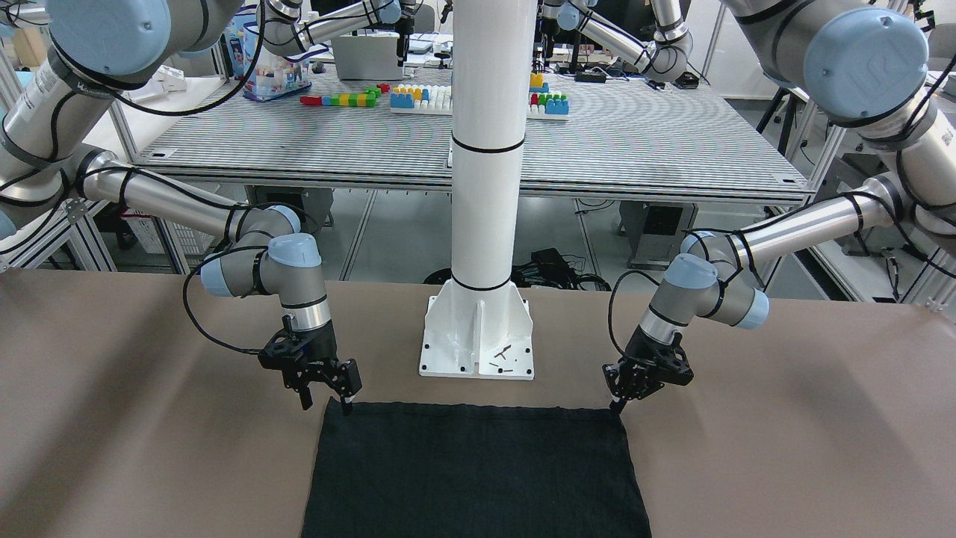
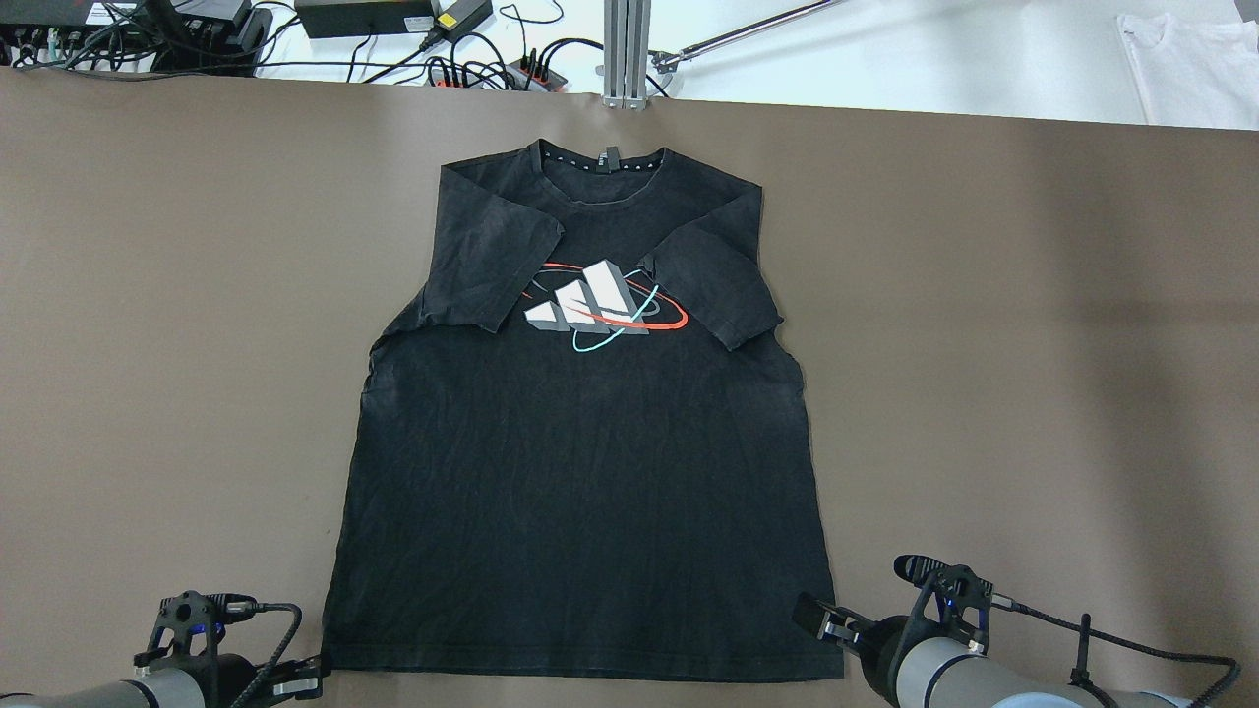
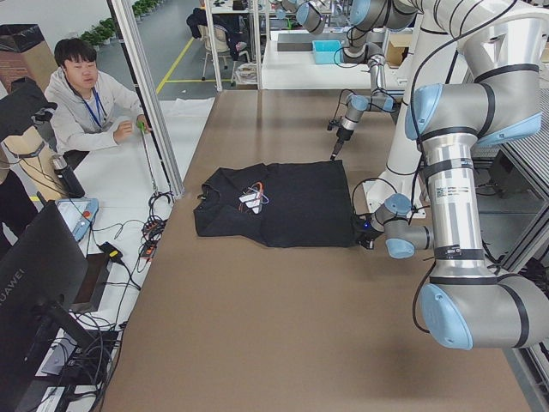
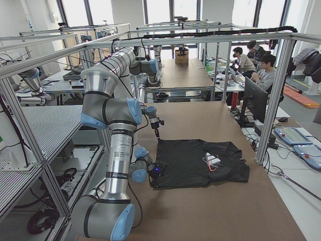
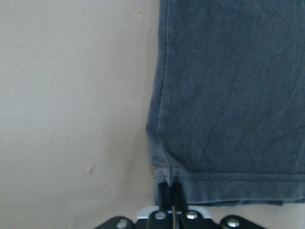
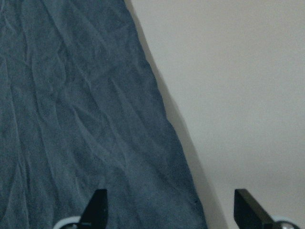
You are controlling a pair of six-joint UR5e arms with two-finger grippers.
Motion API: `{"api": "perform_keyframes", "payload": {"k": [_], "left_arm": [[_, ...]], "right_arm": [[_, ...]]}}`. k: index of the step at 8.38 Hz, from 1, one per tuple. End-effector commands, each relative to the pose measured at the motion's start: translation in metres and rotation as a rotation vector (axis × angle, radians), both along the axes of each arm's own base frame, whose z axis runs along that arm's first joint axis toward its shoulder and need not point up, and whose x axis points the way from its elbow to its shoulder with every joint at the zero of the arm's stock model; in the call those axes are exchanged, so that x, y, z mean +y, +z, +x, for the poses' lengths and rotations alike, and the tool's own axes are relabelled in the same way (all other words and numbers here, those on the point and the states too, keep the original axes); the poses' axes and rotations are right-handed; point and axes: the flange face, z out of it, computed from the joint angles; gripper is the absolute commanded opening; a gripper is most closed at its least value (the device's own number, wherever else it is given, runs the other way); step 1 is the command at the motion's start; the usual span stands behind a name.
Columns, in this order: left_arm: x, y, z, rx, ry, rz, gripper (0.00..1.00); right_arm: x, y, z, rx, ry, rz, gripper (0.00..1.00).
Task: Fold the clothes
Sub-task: 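Grasp the two bottom hem corners with both grippers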
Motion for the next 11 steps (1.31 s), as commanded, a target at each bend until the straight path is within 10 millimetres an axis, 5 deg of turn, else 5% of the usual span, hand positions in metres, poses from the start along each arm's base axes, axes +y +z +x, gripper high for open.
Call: {"api": "perform_keyframes", "payload": {"k": [1,2,4,7,10,11], "left_arm": [[-0.001,0.001,0.0,-0.002,-0.001,0.0,0.0],[0.0,0.001,0.001,-0.003,0.0,0.0,0.0],[-0.001,-0.002,0.004,0.004,-0.002,0.001,0.0],[-0.001,-0.003,0.006,0.006,-0.001,0.0,0.0],[-0.001,-0.004,0.006,0.006,-0.001,0.0,0.0],[0.0,-0.004,0.006,0.007,0.001,0.002,0.0]], "right_arm": [[0.017,0.016,-0.014,0.042,-0.015,0.018,0.91],[0.019,0.03,-0.021,0.073,-0.009,0.028,0.83],[0.02,0.029,-0.019,0.067,-0.005,0.024,0.51],[0.023,0.013,-0.014,0.035,-0.013,0.024,0.51],[0.025,0.014,-0.015,0.036,-0.014,0.024,0.33],[0.026,0.014,-0.015,0.038,-0.016,0.024,0.36]]}}
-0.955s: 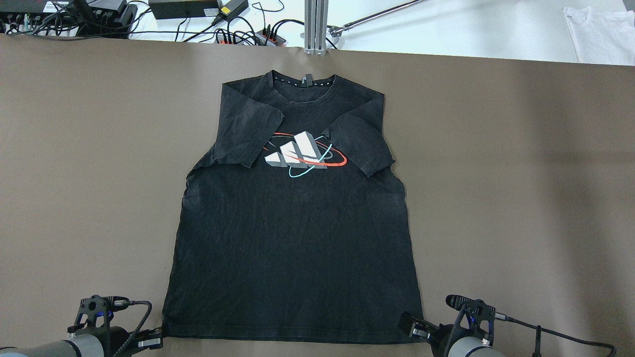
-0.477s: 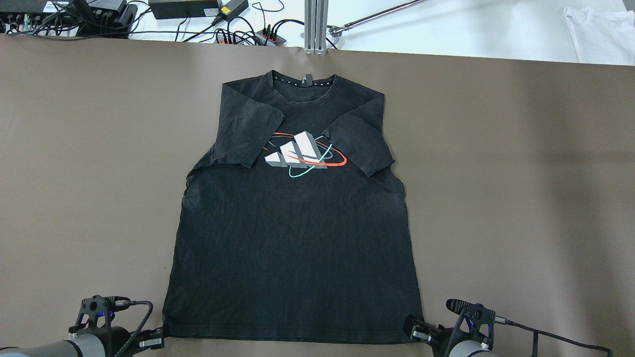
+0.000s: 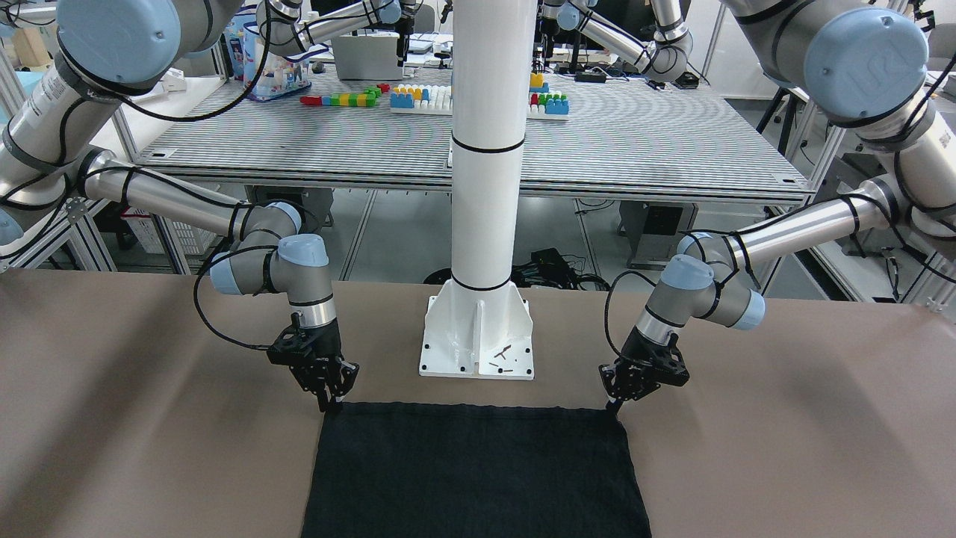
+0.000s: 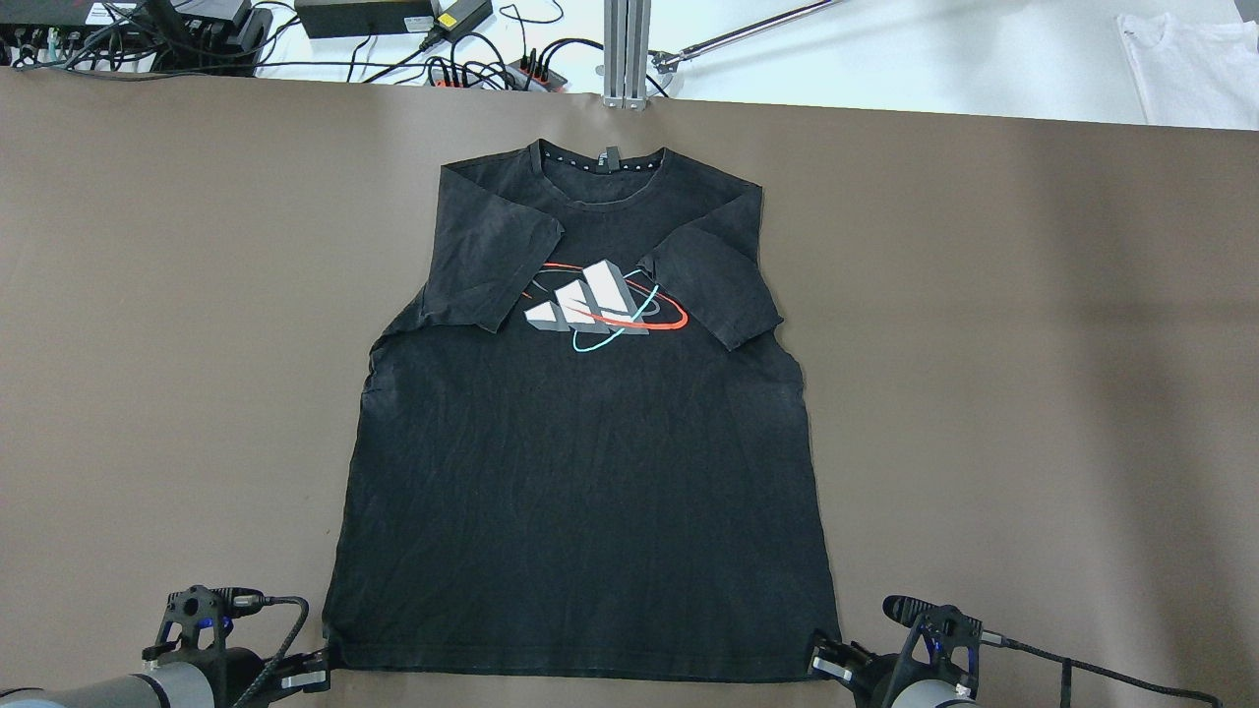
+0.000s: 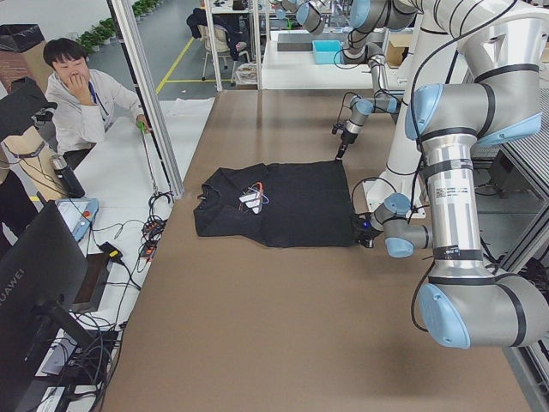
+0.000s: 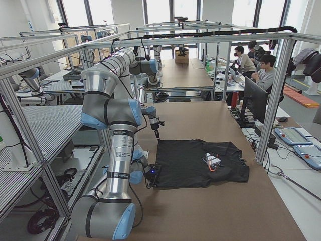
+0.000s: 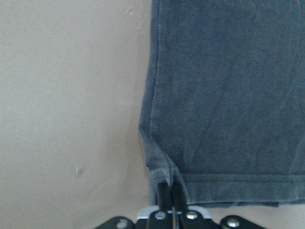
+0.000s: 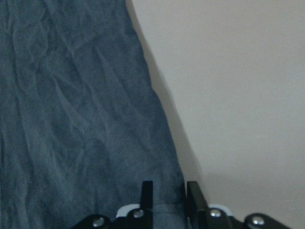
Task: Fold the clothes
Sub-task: 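Grasp the two bottom hem corners with both grippers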
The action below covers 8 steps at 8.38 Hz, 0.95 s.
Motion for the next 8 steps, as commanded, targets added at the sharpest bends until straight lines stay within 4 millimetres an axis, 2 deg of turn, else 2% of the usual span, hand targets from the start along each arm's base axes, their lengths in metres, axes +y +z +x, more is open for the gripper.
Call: {"api": "perform_keyframes", "payload": {"k": [1,2,5,8], "left_arm": [[0.0,0.0,0.0,0.0,0.001,0.001,0.0],[0.0,0.0,0.0,0.0,0.0,0.001,0.0],[0.0,-0.003,-0.001,0.006,0.001,0.001,0.0],[-0.003,-0.006,-0.003,0.012,-0.004,0.0,0.0]], "right_arm": [[0.005,0.005,0.0,0.011,-0.009,0.001,0.37],[0.006,0.006,0.001,0.014,-0.011,0.001,0.37],[0.006,0.006,0.001,0.013,-0.011,0.001,0.02],[0.006,-0.005,0.003,-0.012,-0.012,-0.002,0.0]]}}
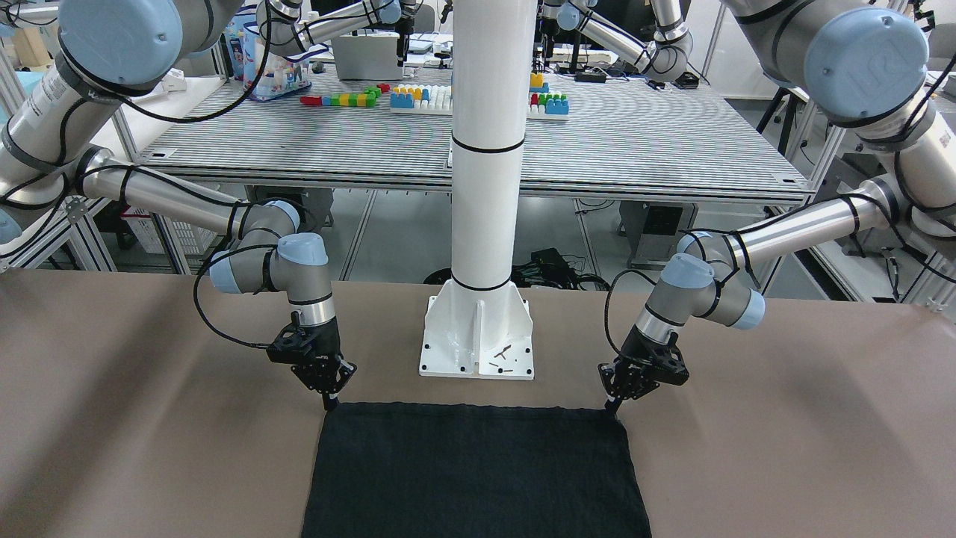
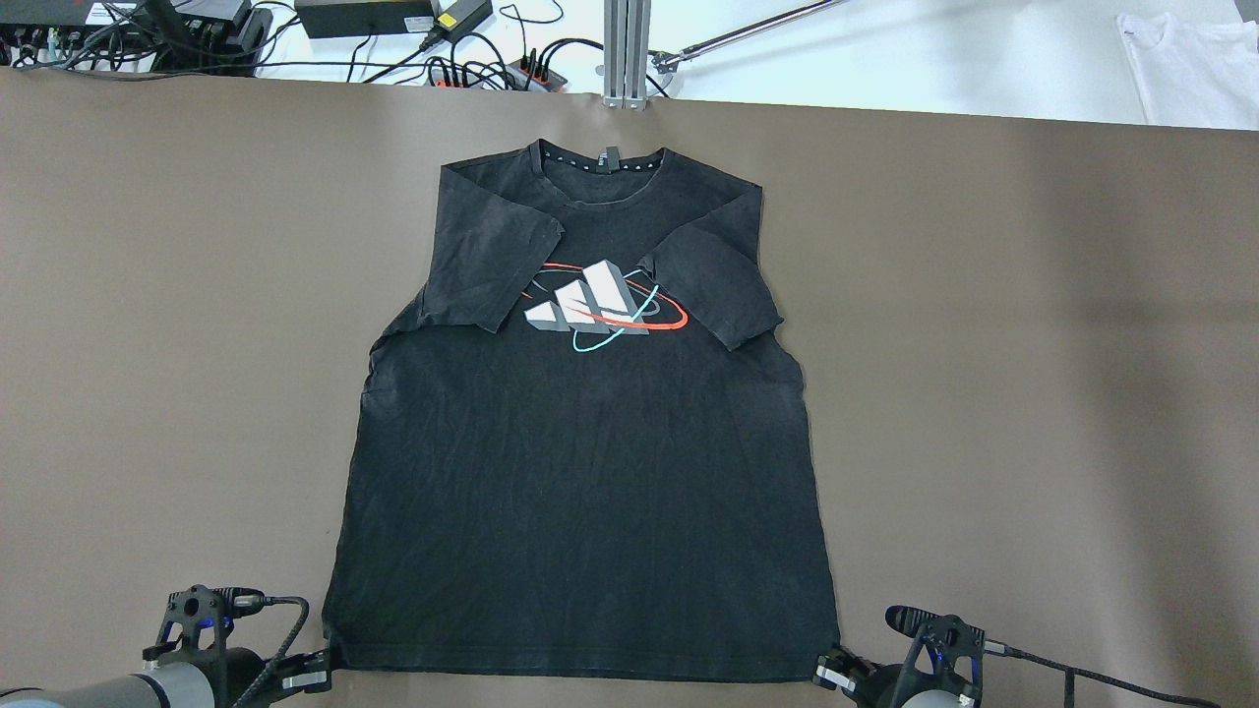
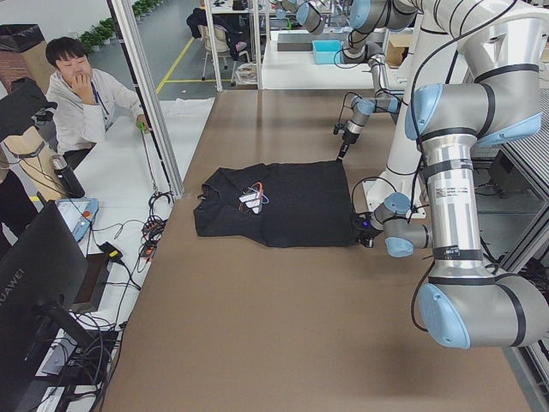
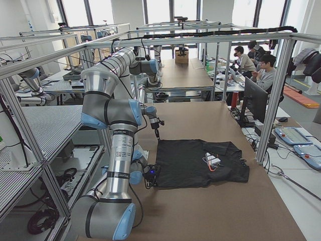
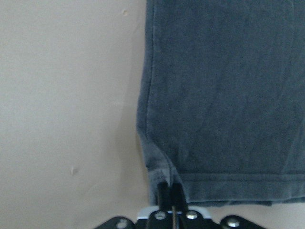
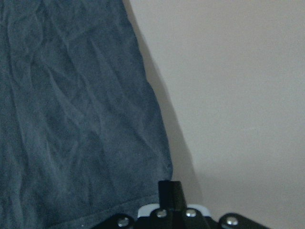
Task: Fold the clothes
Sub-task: 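Grasp the two bottom hem corners with both grippers, then lift the hem with both grippers and pull it up off the table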
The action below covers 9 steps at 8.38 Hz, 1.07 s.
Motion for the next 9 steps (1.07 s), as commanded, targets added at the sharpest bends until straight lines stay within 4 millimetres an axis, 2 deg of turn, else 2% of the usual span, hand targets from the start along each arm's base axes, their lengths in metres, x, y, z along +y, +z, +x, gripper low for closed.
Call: {"api": "perform_keyframes", "payload": {"k": [1,2,3,5,6,7,8,9], "left_arm": [[-0.012,-0.009,-0.009,0.014,-0.015,0.005,0.0],[-0.023,-0.023,-0.021,0.001,0.002,0.013,0.0],[-0.038,-0.048,-0.027,-0.037,0.019,0.025,0.0],[-0.107,-0.117,-0.03,-0.053,0.017,0.043,0.0],[-0.139,-0.148,-0.043,-0.056,0.012,0.06,0.0],[-0.168,-0.167,-0.064,-0.056,0.017,0.048,0.0],[-0.195,-0.173,-0.09,-0.07,0.016,0.057,0.0],[-0.221,-0.187,-0.12,-0.073,0.035,0.078,0.0]], "right_arm": [[0.0,-0.017,0.005,-0.031,-0.003,0.001,0.0],[-0.004,-0.031,0.014,-0.028,-0.006,0.006,0.0],[-0.011,-0.047,0.025,-0.015,-0.016,0.03,0.0],[-0.067,-0.076,0.053,-0.043,-0.005,0.064,0.0],[-0.099,-0.095,0.063,-0.035,-0.007,0.074,0.0],[-0.131,-0.109,0.077,0.001,-0.011,0.064,0.0],[-0.155,-0.12,0.091,0.031,-0.021,0.064,0.0],[-0.171,-0.127,0.105,0.038,-0.048,0.082,0.0]]}}
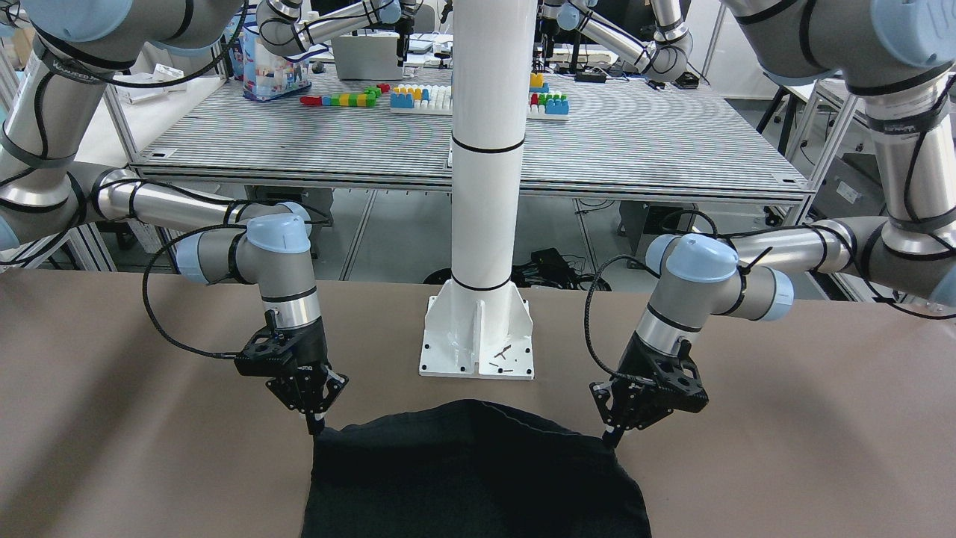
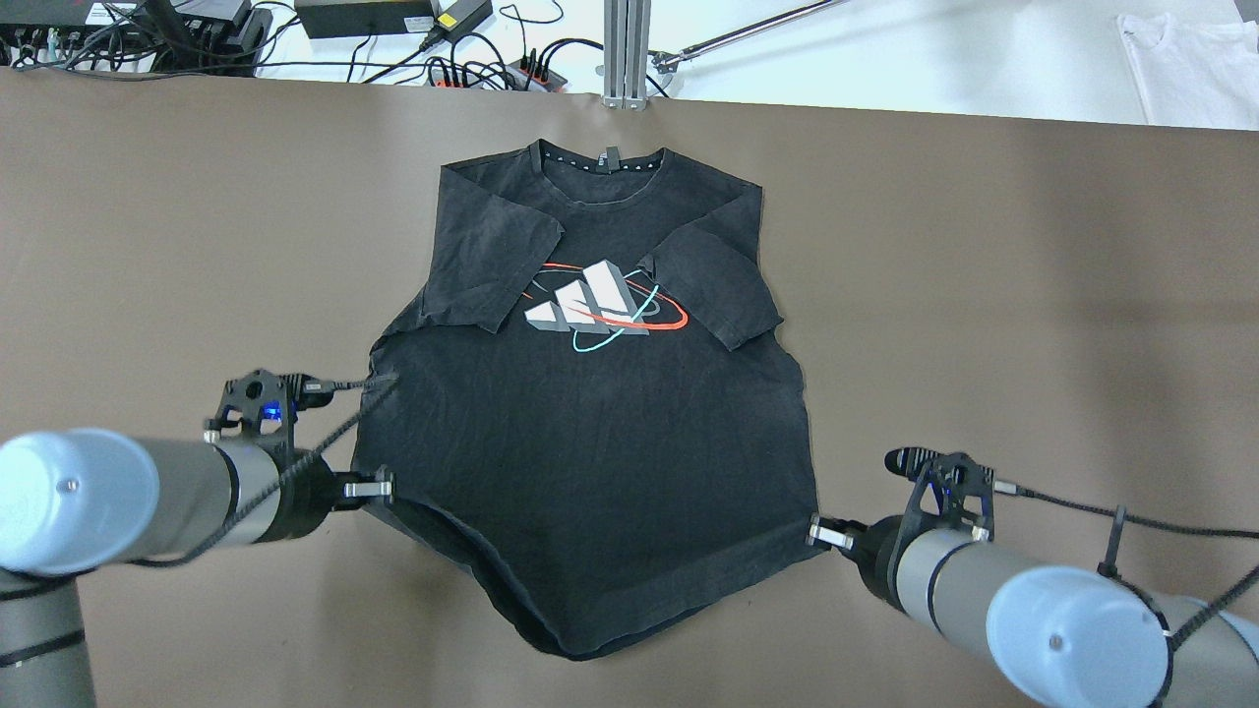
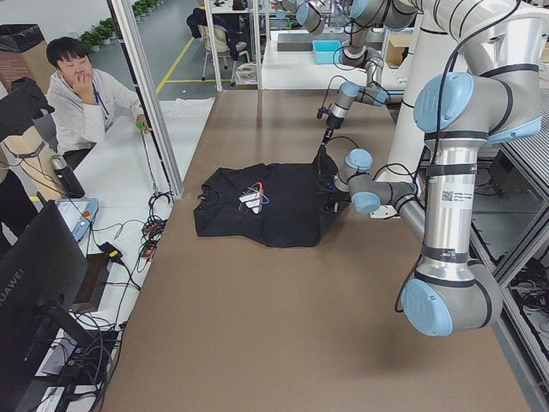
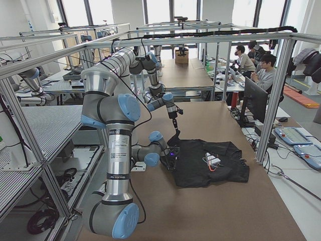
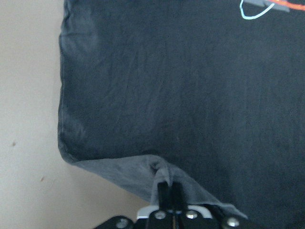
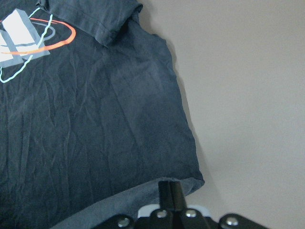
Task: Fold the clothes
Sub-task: 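Lift the hem with both grippers and pull it up off the table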
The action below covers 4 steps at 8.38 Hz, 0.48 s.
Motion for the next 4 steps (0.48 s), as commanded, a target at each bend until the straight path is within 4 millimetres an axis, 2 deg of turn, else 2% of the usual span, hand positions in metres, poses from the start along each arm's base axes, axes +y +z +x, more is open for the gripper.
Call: {"api": "perform_keyframes", "payload": {"k": [1,2,3,4], "left_arm": [[-0.065,-0.039,-0.073,-0.005,0.024,0.011,0.0],[-0.078,-0.057,-0.092,0.004,0.027,-0.003,0.0],[-0.084,-0.078,-0.103,0.017,0.045,-0.02,0.0],[-0.083,-0.089,-0.107,0.025,0.08,-0.039,0.0]], "right_arm": [[-0.047,-0.021,0.039,0.022,-0.056,0.015,0.0],[-0.055,-0.028,0.048,0.008,-0.087,0.025,0.0],[-0.055,-0.034,0.053,-0.014,-0.121,0.021,0.0],[-0.047,-0.038,0.056,-0.034,-0.172,-0.005,0.0]]}}
